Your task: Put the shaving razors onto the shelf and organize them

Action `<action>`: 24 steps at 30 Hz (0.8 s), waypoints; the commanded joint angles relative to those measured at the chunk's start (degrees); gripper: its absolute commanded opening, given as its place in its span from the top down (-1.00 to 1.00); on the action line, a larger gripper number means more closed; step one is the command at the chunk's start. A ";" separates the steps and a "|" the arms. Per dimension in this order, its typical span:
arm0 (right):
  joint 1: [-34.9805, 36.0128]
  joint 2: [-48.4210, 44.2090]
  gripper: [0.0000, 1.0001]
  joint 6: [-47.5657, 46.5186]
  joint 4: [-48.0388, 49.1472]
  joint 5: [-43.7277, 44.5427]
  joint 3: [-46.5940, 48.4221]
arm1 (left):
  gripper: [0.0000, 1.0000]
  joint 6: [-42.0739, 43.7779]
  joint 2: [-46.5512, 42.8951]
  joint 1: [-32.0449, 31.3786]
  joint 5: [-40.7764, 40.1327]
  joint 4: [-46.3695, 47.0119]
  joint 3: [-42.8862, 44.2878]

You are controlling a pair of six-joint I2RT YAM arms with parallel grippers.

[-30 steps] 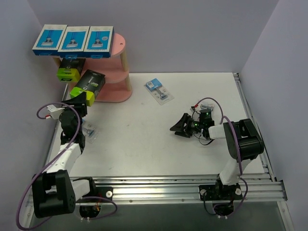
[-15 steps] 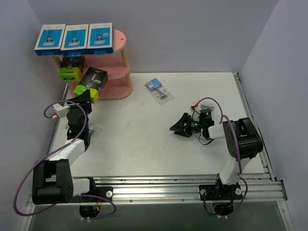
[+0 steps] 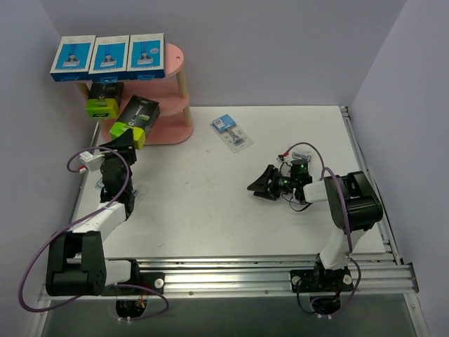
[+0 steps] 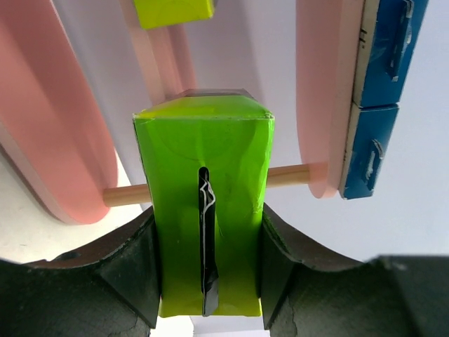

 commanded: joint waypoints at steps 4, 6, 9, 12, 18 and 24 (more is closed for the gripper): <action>-0.33 3.37 -0.01 -3.17 -6.65 6.51 -1.54 | 0.95 -2.66 -0.63 -1.00 -1.61 13.16 6.52; -0.33 3.54 -0.01 -3.17 -6.56 6.51 -1.63 | 0.95 -2.31 -0.11 -1.09 -1.79 12.63 6.96; -0.33 3.63 -0.01 -3.17 -6.65 6.42 -1.63 | 0.95 -2.40 1.91 -1.18 -2.23 13.59 7.93; -0.33 3.63 -0.01 -3.17 -6.65 6.42 -1.72 | 0.95 -2.49 4.54 -1.53 -2.93 15.35 8.98; -0.16 3.98 0.00 -3.26 -6.56 6.42 -2.24 | 0.95 -3.28 9.91 -1.71 -4.69 18.16 11.09; 0.02 4.51 0.00 -3.26 -6.39 6.42 -2.42 | 0.95 -3.45 13.78 -2.15 -6.45 19.66 13.37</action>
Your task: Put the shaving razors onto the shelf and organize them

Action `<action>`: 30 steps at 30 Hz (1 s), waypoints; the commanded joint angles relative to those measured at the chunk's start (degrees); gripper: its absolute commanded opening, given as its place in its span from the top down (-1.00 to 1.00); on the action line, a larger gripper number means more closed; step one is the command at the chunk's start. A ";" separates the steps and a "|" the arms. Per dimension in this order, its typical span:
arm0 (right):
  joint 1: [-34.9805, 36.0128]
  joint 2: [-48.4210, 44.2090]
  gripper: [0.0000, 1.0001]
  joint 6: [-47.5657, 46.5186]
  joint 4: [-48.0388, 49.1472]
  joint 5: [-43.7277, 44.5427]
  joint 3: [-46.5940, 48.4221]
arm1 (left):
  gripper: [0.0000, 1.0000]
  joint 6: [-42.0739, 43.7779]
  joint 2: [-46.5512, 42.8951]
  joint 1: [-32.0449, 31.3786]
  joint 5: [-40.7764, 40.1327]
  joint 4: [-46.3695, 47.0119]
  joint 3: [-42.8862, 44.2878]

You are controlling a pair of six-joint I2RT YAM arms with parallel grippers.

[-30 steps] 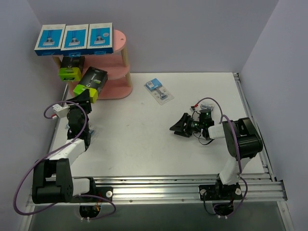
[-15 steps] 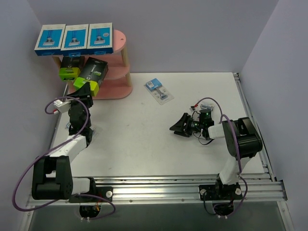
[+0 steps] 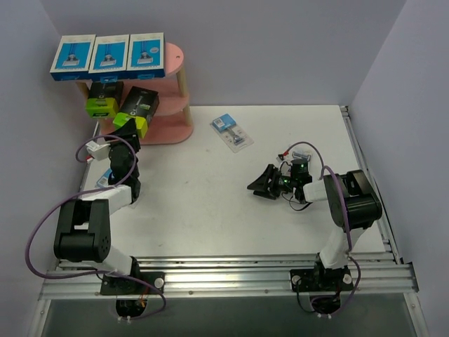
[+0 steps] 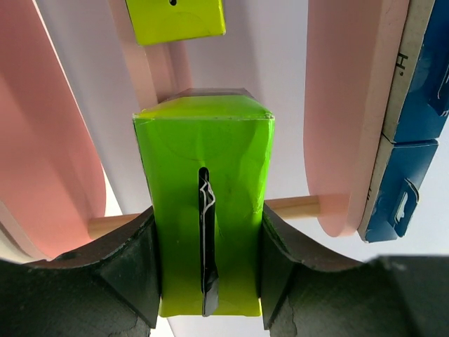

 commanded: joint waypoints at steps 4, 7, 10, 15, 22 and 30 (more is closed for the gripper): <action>0.00 3.88 0.00 -3.28 -7.66 7.25 -2.46 | 0.95 -2.32 2.09 -0.49 -2.54 13.19 6.30; 0.09 4.14 0.00 -3.28 -7.57 7.25 -2.38 | 0.95 -2.49 3.59 -0.49 -3.06 14.42 6.92; 0.17 4.40 0.00 -3.28 -7.31 7.17 -2.38 | 0.95 -2.58 4.56 -0.75 -3.50 14.69 7.18; 0.26 4.67 0.00 -3.37 -7.30 7.25 -2.38 | 0.95 -3.46 6.23 -0.75 -4.12 14.95 8.58; 0.17 4.84 0.00 -3.37 -7.30 7.34 -2.38 | 0.95 -4.52 8.86 -0.66 -4.30 15.04 11.40; 0.26 5.02 0.00 -3.46 -7.30 7.25 -2.46 | 0.84 -4.96 11.59 -0.75 -4.56 13.99 14.73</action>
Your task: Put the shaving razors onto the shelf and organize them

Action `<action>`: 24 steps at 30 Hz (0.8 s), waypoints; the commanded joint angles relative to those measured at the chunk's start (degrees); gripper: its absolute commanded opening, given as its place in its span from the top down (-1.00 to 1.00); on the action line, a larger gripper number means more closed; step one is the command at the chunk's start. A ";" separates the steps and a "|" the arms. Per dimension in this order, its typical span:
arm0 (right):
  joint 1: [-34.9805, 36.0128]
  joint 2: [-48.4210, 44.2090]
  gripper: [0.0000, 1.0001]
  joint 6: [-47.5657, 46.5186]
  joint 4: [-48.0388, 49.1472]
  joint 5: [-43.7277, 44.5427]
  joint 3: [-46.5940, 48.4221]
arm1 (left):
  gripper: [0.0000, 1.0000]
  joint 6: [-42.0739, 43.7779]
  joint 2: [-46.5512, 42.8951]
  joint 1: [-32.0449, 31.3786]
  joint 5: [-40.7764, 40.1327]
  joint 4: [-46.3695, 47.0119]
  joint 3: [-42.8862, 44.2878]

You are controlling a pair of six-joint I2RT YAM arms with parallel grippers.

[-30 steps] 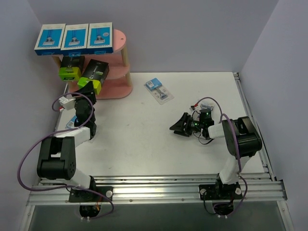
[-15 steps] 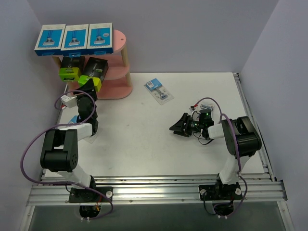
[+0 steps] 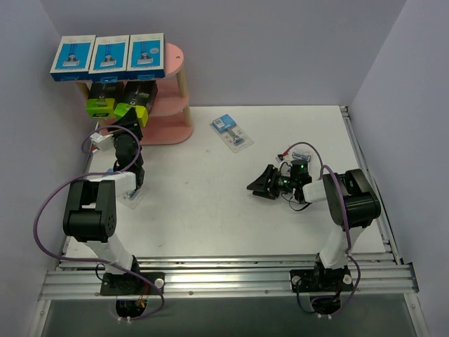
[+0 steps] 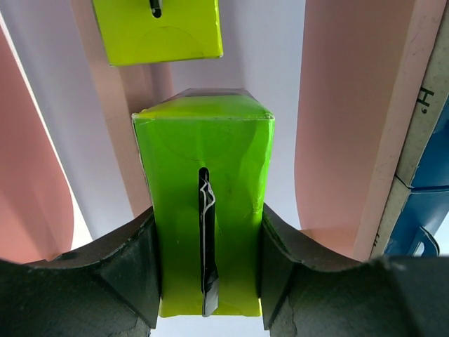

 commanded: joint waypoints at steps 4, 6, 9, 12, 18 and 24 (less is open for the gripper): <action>0.26 3.71 0.00 -3.72 -9.53 8.39 -2.57 | 0.44 -2.86 1.74 -0.27 -0.45 10.36 5.69; 0.35 3.71 -0.01 -3.72 -9.53 8.48 -2.57 | 0.28 -2.86 2.18 -0.27 -0.01 10.36 5.78; 0.26 3.53 -0.05 -3.81 -9.71 8.48 -2.49 | 0.00 -2.78 2.27 -0.18 1.31 9.83 5.35; 0.35 3.44 -0.08 -3.90 -9.88 8.48 -2.57 | -0.29 -2.60 2.01 -0.18 2.36 9.57 4.82; 0.26 2.65 -0.11 -3.98 -10.24 8.74 -2.66 | -0.64 -0.40 0.60 0.08 5.08 8.78 3.59; 0.26 1.95 -0.13 -4.07 -10.50 8.92 -2.66 | -0.93 -0.23 -0.72 0.78 7.72 6.85 2.44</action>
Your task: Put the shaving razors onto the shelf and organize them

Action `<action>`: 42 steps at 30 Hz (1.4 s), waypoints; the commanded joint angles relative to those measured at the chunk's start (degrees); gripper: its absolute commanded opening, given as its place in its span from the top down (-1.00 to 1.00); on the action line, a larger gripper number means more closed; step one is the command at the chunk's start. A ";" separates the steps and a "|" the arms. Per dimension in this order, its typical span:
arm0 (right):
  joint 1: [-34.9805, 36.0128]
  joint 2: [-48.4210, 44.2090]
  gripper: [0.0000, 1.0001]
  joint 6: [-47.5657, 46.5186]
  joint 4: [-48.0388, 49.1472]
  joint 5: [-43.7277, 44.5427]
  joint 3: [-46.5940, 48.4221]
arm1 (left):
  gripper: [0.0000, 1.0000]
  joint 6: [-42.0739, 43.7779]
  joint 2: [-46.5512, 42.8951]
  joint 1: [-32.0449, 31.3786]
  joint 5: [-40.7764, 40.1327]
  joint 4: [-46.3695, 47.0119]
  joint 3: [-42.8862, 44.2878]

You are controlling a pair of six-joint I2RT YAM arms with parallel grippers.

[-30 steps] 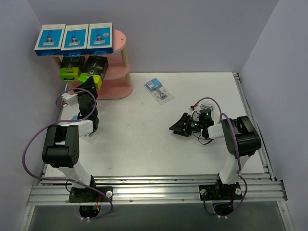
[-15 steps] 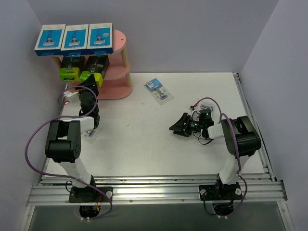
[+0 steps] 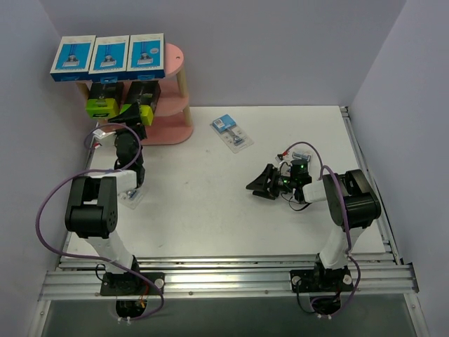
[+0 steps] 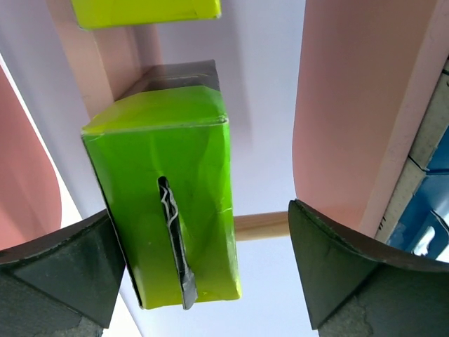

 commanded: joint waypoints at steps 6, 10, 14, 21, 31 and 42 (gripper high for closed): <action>0.22 1.62 -0.15 -4.18 -10.94 9.53 -2.93 | -0.93 0.67 -5.07 1.66 6.50 1.89 -0.58; 0.13 1.44 -0.15 -4.18 -10.94 9.53 -3.10 | -0.94 0.93 -5.78 2.28 8.43 0.22 -1.28; 0.13 1.53 -0.15 -4.18 -10.85 9.53 -3.10 | -0.85 1.20 -6.39 2.81 10.45 -1.89 -1.63; 0.13 1.53 -0.14 -4.36 -10.85 9.71 -2.93 | -0.55 0.50 -6.75 2.81 13.27 -1.72 -2.69; 0.22 1.53 -0.13 -4.45 -10.50 9.71 -3.36 | -0.50 0.14 -8.77 4.92 15.46 -2.16 -4.97; 0.13 1.97 -0.12 -4.36 -10.76 9.97 -3.19 | 0.85 -5.04 -3.23 5.53 17.05 8.12 -5.06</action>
